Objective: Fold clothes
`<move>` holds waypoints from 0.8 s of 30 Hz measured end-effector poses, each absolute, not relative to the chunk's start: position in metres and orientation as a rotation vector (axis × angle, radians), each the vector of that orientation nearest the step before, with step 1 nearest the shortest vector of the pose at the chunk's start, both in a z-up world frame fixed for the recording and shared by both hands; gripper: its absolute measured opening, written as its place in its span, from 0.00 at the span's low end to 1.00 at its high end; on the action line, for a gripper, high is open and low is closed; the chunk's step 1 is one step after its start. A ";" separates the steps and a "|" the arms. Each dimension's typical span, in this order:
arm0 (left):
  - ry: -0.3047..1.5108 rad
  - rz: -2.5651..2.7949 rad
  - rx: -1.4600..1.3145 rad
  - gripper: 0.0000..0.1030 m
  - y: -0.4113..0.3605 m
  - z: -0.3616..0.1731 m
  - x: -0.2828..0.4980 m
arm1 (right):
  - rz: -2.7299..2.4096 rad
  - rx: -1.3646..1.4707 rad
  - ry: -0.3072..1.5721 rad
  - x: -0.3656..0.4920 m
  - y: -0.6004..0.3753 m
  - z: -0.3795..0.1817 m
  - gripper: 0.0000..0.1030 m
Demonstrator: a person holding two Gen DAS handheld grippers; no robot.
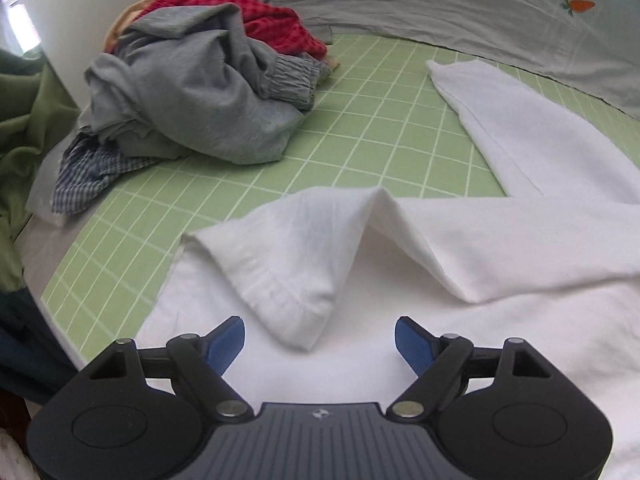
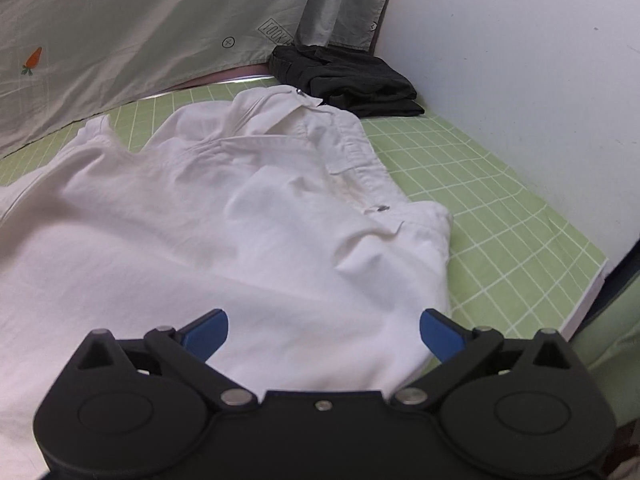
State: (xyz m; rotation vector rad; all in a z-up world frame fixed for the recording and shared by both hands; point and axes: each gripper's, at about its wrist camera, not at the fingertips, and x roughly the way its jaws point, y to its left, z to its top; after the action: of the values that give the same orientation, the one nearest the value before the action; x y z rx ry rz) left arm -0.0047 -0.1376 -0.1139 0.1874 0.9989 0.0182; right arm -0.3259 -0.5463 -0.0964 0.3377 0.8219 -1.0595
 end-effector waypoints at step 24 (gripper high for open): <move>0.962 0.092 0.183 0.85 -0.075 -0.128 0.162 | -1.087 0.289 0.948 -0.190 -0.454 -0.118 1.00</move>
State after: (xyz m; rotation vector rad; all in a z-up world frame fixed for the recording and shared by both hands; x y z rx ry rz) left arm 0.1619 -0.0749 -0.1278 0.1831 0.9616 0.0920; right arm -0.1901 -0.4543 -0.1177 0.2887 0.9481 -1.0874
